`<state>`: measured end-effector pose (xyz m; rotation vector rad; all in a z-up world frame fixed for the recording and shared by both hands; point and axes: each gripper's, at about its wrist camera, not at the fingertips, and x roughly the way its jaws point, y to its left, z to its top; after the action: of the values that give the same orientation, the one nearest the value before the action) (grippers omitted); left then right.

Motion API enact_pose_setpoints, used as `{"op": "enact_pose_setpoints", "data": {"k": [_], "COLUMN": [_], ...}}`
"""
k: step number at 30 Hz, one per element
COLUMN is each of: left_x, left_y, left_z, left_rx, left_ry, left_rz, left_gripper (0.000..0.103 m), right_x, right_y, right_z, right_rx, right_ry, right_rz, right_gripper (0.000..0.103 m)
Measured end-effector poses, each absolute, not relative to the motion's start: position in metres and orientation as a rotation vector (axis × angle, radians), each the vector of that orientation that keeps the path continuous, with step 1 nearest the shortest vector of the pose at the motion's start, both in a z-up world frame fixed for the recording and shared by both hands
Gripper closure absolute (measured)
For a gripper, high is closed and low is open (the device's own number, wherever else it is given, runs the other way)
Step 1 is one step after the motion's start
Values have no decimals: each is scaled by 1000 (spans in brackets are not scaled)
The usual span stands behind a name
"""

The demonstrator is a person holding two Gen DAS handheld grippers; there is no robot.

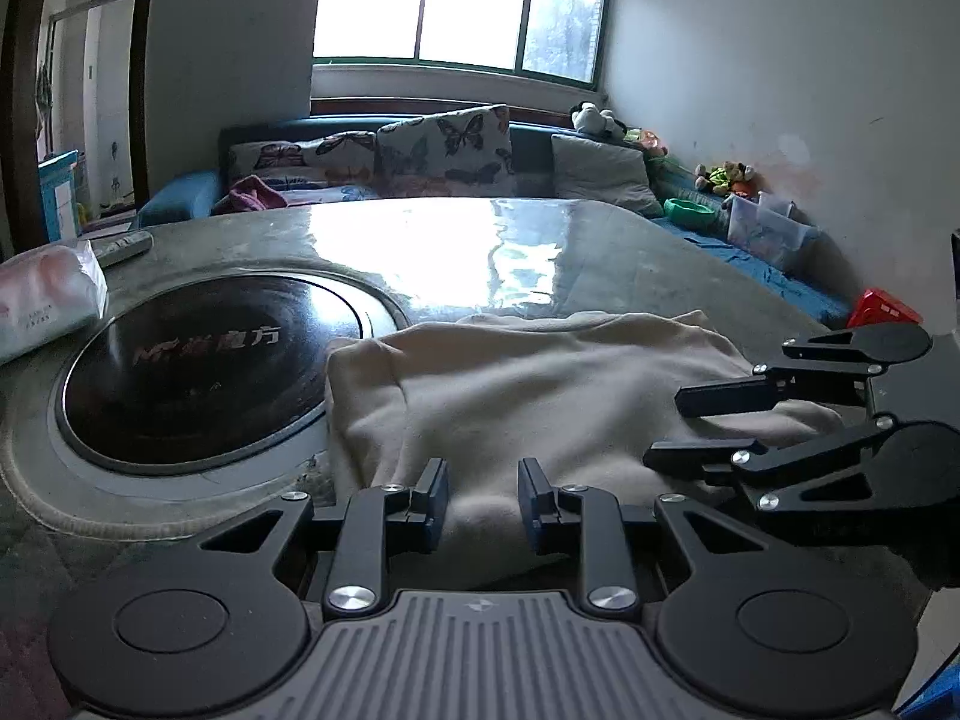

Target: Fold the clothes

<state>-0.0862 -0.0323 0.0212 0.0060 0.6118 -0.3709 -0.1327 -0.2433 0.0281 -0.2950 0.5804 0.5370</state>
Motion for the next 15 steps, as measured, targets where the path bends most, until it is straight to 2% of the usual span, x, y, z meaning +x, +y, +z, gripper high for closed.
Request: {"op": "enact_pose_setpoints", "data": {"k": [15], "left_x": [-56], "left_y": [-20], "left_z": [32], "left_rx": [-16], "left_ry": [627], "left_rz": [-373], "left_gripper": [75], "right_x": [-121], "right_y": [-240], "right_z": [32], "right_rx": [-244], "right_ry": [584], "right_rz": [578], "right_gripper": [56]}}
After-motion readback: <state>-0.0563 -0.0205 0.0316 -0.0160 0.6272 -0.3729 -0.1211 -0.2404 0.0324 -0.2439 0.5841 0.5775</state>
